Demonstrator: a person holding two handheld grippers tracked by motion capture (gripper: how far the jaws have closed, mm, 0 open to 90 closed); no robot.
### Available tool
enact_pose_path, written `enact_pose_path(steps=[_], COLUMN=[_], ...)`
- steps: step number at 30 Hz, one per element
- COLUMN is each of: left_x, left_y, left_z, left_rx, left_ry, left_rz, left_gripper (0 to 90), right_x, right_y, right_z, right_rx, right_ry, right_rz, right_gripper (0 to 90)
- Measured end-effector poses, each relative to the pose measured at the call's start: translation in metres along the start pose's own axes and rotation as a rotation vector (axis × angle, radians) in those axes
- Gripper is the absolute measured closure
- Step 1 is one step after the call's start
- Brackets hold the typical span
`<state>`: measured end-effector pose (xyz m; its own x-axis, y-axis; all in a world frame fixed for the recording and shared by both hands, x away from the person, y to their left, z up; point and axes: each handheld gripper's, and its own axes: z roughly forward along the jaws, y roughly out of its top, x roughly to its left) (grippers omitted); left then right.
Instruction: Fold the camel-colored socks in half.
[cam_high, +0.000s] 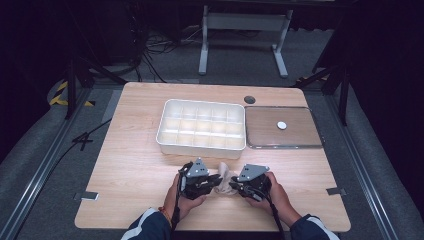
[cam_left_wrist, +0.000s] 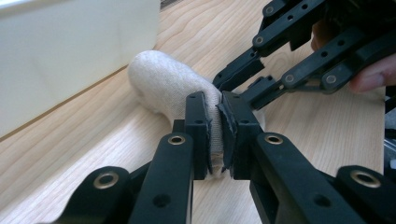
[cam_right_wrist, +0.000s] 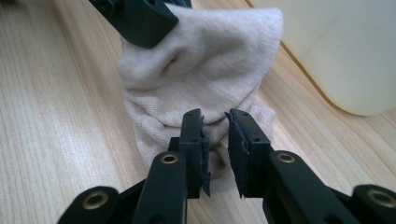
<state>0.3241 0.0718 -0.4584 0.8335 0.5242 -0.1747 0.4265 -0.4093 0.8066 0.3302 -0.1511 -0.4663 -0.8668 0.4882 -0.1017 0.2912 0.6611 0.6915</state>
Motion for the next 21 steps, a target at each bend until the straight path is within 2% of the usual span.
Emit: enact_pose_path(steps=[4,6,8,9,11,12,14,15,17,18,20,21], left_x=[-0.006,-0.008,-0.009,-0.009,-0.007,-0.006,-0.006,-0.006,-0.007,-0.008,-0.012,-0.012], left_y=[0.001,0.001,0.001,0.001,0.0,0.0,0.001,0.001,0.001,0.001,0.003,0.003], left_z=[0.007,0.008,0.009,0.009,0.008,0.007,0.007,0.007,0.01,0.011,0.014,0.014], left_rx=[0.011,0.011,0.021,0.019,0.016,0.016,0.016,0.016,0.01,0.011,0.016,0.016], left_ry=[-0.001,-0.001,0.008,0.006,0.007,0.006,0.006,0.006,0.002,-0.003,-0.005,-0.005], left_rz=[0.027,0.028,0.047,0.037,0.029,0.024,0.026,0.026,0.023,0.02,0.04,0.04], left_gripper=[81.5,81.5,81.5,81.5,81.6,81.6,81.6,81.6,81.6,81.5,81.5,81.4], right_x=[0.001,0.001,0.001,0.0,-0.004,-0.006,-0.009,-0.012,-0.017,-0.017,-0.016,-0.016], right_y=[-0.001,-0.001,-0.003,-0.003,-0.003,-0.003,-0.003,-0.004,-0.008,-0.011,-0.014,-0.014], right_z=[0.002,0.003,0.004,0.003,-0.001,-0.005,-0.015,-0.019,-0.017,-0.014,-0.008,-0.008], right_rx=[-0.008,-0.02,-0.036,-0.038,-0.05,-0.07,-0.084,-0.079,-0.053,-0.028,0.02,0.02], right_ry=[0.002,-0.001,-0.003,-0.015,-0.001,0.006,-0.013,-0.02,-0.003,0.011,0.02,0.02], right_rz=[0.006,0.016,0.014,0.017,0.031,0.039,0.042,0.058,0.083,0.085,0.08,0.08], right_gripper=[77.3,77.2,71.7,67.7,65.6,66.8,69.7,70.7,72.1,73.3,74.2,74.2])
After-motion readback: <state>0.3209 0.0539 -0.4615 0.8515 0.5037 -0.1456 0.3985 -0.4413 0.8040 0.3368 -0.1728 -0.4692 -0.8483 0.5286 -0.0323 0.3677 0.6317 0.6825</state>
